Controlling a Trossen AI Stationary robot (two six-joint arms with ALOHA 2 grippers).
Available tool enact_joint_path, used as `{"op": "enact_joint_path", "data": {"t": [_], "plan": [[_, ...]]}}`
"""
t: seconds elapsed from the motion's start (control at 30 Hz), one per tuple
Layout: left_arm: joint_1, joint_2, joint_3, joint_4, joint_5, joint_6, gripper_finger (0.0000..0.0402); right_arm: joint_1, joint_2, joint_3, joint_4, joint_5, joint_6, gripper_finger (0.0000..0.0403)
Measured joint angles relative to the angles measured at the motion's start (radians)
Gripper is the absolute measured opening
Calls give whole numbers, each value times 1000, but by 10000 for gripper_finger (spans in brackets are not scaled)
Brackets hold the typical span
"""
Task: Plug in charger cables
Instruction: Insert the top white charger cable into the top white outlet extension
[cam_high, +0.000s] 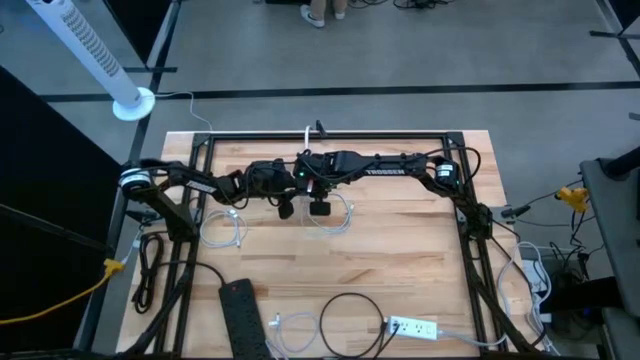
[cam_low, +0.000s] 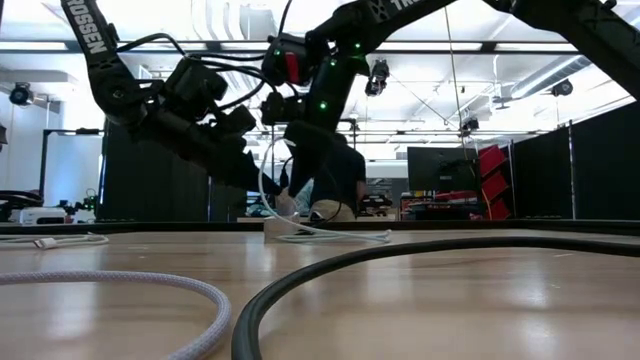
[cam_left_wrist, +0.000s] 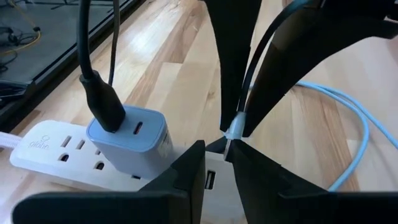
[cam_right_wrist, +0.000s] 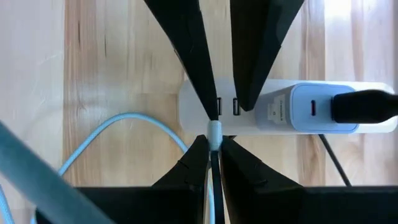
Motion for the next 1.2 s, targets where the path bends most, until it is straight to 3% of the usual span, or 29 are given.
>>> {"op": "enact_joint_path", "data": {"t": [0.43,0.67,0.83,1.0,1.2], "plan": [[0,22,-2,-12,-4,11,71,7,-8,33,17,-40,-10,13],[14,-48,-2,-78,-83,70,71,5,-7,35,-48,-45,-6,13],[84,-85,2,-83,-152,70,71,2,-6,35,-72,-41,-10,13],[177,-24,35,-85,-136,-37,71,2,-6,35,-71,-48,-5,13],[144,37,102,-95,-101,-48,71,5,-4,34,-85,-48,-4,13]]}}
